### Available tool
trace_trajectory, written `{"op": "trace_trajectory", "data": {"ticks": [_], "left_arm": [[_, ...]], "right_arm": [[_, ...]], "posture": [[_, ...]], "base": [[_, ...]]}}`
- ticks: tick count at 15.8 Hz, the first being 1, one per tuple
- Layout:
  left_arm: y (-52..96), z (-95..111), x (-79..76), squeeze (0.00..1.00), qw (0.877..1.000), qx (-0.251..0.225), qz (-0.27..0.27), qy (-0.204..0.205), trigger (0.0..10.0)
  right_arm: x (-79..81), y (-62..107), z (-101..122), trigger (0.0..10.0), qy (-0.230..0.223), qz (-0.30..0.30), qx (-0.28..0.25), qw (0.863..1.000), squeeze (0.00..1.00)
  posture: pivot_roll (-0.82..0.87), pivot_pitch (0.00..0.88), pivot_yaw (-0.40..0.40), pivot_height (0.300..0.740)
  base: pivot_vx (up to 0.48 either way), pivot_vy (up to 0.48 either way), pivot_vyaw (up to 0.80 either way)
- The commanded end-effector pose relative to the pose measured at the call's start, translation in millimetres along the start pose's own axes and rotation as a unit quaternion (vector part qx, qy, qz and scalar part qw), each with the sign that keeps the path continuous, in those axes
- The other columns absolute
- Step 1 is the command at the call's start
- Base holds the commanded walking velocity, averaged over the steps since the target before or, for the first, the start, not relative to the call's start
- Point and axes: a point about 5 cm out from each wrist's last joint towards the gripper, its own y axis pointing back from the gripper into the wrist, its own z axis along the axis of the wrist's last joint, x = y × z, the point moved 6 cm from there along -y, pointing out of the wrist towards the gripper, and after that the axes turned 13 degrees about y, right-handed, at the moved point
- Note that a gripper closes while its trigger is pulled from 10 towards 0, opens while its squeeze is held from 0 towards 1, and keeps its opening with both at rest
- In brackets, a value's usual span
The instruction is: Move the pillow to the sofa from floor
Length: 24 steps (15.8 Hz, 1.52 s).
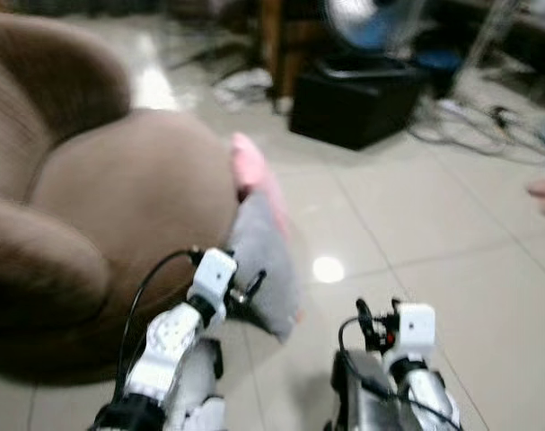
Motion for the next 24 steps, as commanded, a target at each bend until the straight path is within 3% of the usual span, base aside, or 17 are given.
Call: {"op": "trace_trajectory", "data": {"ticks": [1, 14, 18, 24], "left_arm": [[-2.4, 0.9, -4.3, 0.0, 1.0, -0.001, -0.005, -0.008, 10.0], [-2.7, -3.0, -3.1, 0.0, 1.0, 0.004, 0.007, -0.016, 10.0], [-2.9, -4.1, -5.1, 0.0, 1.0, 0.006, 0.003, -0.017, 10.0], [-2.1, -5.3, -5.9, 0.0, 1.0, 0.006, 0.003, -0.021, 10.0]], "right_arm": [[-1.5, 0.2, -1.0, 10.0, 0.004, 0.002, 0.001, 1.0, 0.0], [-0.9, -0.1, -0.6, 10.0, 0.011, -0.001, 0.003, 1.0, 0.0], [0.5, 1.1, -2.1, 10.0, 0.01, 0.002, 0.004, 1.0, 0.0], [2.5, 0.7, -1.8, 10.0, 0.016, 0.007, 0.003, 1.0, 0.0]], "posture": [[0.09, 0.051, -0.03, 0.58], [0.09, 0.054, -0.031, 0.58], [0.09, 0.055, -0.029, 0.58], [0.09, 0.054, -0.03, 0.58]], "base": [[0.3, 0.0, 0.0], [0.346, 0.0, 0.0], [0.34, 0.0, -0.72], [0.335, 0.0, 0.0]]}}
